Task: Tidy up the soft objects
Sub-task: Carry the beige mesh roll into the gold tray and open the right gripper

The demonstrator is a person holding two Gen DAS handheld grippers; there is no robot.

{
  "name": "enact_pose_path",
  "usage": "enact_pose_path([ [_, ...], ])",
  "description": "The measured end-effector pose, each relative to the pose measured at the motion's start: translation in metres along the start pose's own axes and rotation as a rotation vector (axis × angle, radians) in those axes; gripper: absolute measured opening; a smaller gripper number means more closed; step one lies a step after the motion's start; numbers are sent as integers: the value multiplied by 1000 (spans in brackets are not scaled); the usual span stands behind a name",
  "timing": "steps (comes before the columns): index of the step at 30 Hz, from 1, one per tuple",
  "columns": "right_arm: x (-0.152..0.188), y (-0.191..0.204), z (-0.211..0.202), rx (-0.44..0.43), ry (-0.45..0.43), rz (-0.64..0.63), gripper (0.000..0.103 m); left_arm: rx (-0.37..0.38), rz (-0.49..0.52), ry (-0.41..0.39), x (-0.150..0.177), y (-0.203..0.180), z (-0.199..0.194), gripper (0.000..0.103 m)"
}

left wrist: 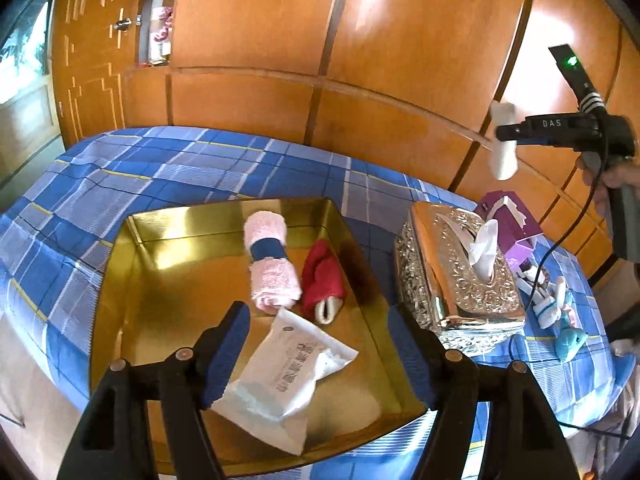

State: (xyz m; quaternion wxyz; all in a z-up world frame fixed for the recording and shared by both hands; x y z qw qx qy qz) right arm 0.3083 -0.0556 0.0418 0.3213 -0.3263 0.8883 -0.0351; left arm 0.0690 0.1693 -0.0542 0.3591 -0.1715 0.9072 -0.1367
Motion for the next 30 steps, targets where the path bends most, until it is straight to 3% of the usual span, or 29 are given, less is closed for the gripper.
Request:
enact_pose_path([
  [5, -3, 74, -6, -182, -40, -100, 41, -49, -8, -54, -5, 17, -12, 73],
  [8, 9, 115, -10, -286, -34, -130, 41, -96, -33, -92, -6, 30, -18, 79],
  [14, 43, 186, -12, -449, -2, -151, 41, -157, -59, -120, -7, 49, -21, 79],
  [20, 51, 221, 0, -467, 13, -132, 41, -173, -59, -137, -7, 53, -21, 80],
  [26, 48, 224, 36, -438, 86, -54, 46, -172, -63, -135, -5, 54, -21, 82],
  [29, 47, 219, 50, -414, 103, 0, 60, -174, -70, -127, -5, 56, -18, 82],
  [30, 47, 218, 50, -404, 96, 9, 72, -176, -71, -126, -5, 57, -18, 82],
])
Point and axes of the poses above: each gripper's, at about its wrist camera, not at the fingertips, and z roughly the way its jaws point, y to its left, x to its underside, the point moved 4 cm from there along z, roughly the way its jaws point, and after that the axes turned 15 degrees about -z, right-handed, at the moved point
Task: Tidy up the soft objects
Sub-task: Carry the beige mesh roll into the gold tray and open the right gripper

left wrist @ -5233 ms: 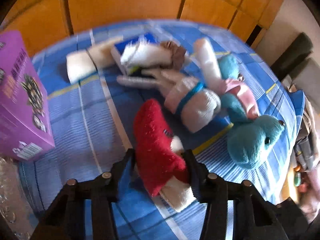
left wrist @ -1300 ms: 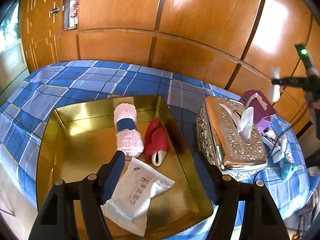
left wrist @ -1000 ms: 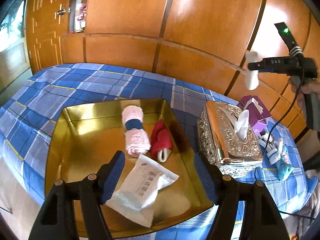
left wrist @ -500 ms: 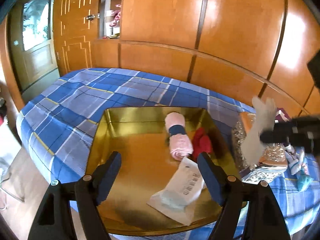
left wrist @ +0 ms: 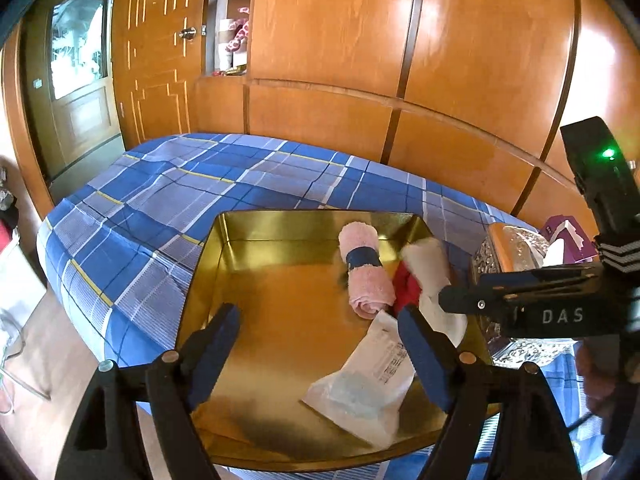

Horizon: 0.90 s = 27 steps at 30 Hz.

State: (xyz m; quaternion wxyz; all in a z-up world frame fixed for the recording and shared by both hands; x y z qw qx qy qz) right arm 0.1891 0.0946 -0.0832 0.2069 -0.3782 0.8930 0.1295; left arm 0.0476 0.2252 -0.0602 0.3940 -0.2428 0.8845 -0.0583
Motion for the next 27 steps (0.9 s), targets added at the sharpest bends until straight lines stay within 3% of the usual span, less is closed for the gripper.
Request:
enact_pose_path([
  [1, 0, 0, -1, 6, -10, 3, 75, 1, -3, 1, 0, 1, 1, 82],
  [7, 14, 5, -35, 51, -134, -26, 75, 11, -21, 8, 1, 4, 2, 82],
  [15, 79, 13, -70, 170, -194, -106, 75, 43, 24, 7, 8, -12, -4, 82],
  [23, 167, -38, -93, 299, -157, 107, 75, 113, 102, -7, 18, -46, -24, 82],
  [27, 208, -66, -97, 393, -80, 214, 75, 159, 186, -11, 28, -73, -35, 82],
])
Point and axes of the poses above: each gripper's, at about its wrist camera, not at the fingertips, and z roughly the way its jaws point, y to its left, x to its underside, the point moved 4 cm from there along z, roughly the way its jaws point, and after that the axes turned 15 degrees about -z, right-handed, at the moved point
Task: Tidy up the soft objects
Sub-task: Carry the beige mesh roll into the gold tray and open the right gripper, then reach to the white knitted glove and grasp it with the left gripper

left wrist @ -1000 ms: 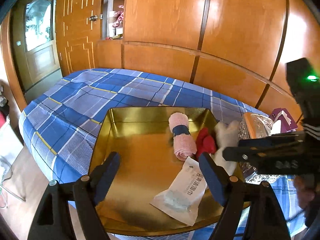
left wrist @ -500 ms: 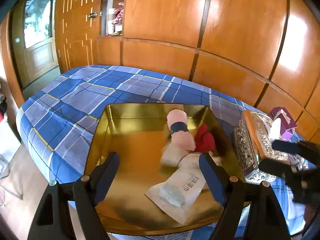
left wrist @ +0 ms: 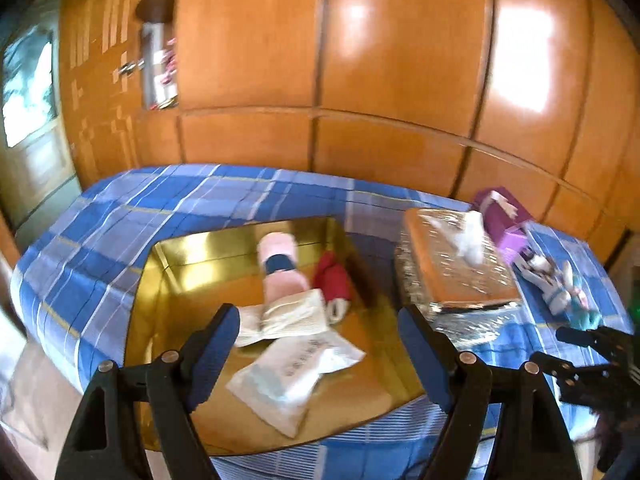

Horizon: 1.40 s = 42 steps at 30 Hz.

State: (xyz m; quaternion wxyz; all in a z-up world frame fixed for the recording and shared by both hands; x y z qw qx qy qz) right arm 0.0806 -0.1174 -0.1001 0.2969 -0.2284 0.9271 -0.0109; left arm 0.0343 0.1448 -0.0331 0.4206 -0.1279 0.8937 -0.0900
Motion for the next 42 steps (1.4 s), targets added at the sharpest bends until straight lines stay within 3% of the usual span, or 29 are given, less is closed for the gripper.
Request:
enact_pose_path([
  [4, 29, -27, 6, 98, 91, 55, 75, 43, 79, 3, 4, -29, -5, 82],
  [15, 99, -82, 3, 216, 208, 232, 75, 186, 286, 18, 10, -116, -12, 82],
  [22, 129, -108, 5, 246, 221, 338, 75, 334, 380, 150, 30, -184, 2, 82],
  [28, 144, -114, 12, 217, 210, 399, 76, 411, 416, 270, 50, -240, 23, 80],
  [34, 150, -119, 15, 193, 181, 422, 84, 435, 421, 361, 74, -292, 51, 70],
  [39, 149, -116, 15, 193, 174, 422, 86, 424, 428, 454, 95, -327, 90, 48],
  [42, 148, -115, 14, 187, 174, 425, 86, 406, 382, 516, 102, -338, 115, 43],
])
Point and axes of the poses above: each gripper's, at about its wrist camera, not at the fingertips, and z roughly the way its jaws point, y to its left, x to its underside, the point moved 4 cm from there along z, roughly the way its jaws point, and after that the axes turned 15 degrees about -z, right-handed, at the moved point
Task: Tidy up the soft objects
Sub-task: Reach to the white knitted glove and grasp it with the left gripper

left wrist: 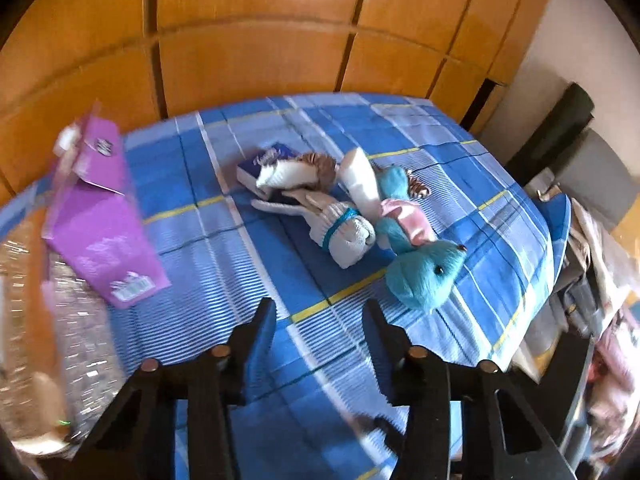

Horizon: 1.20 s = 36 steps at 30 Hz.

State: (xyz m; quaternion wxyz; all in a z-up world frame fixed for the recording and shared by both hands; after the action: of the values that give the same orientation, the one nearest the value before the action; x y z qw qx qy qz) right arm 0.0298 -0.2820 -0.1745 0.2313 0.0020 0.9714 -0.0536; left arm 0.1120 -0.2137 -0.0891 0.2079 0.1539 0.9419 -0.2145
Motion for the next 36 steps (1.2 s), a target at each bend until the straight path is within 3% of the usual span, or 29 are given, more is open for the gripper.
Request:
enact_pose_path([
  [8, 0, -1, -1, -11, 7, -2, 86, 38, -161, 68, -34, -8, 58, 43],
  [16, -1, -4, 0, -26, 5, 2, 88, 43, -181, 63, -62, -19, 100, 45],
  [19, -1, -5, 0, -27, 0, 2, 89, 58, -169, 60, -65, -23, 113, 52],
  [21, -1, -5, 0, -34, -1, 6, 89, 47, -166, 43, -63, -21, 119, 71],
  [23, -1, -6, 1, -43, -3, 12, 91, 36, -178, 45, -57, -13, 123, 80],
  [25, -2, -7, 2, -50, 1, 7, 93, 66, -180, 44, -53, -9, 122, 76],
  [27, -2, -6, 2, -48, 2, 4, 94, 130, -194, 75, -52, -8, 117, 44],
  [30, -3, -4, 4, -42, -3, -2, 95, 111, -146, 67, -48, -9, 103, 35],
  [36, -1, 1, 3, -34, -17, -24, 95, 57, -25, 60, -10, 5, 66, 33],
])
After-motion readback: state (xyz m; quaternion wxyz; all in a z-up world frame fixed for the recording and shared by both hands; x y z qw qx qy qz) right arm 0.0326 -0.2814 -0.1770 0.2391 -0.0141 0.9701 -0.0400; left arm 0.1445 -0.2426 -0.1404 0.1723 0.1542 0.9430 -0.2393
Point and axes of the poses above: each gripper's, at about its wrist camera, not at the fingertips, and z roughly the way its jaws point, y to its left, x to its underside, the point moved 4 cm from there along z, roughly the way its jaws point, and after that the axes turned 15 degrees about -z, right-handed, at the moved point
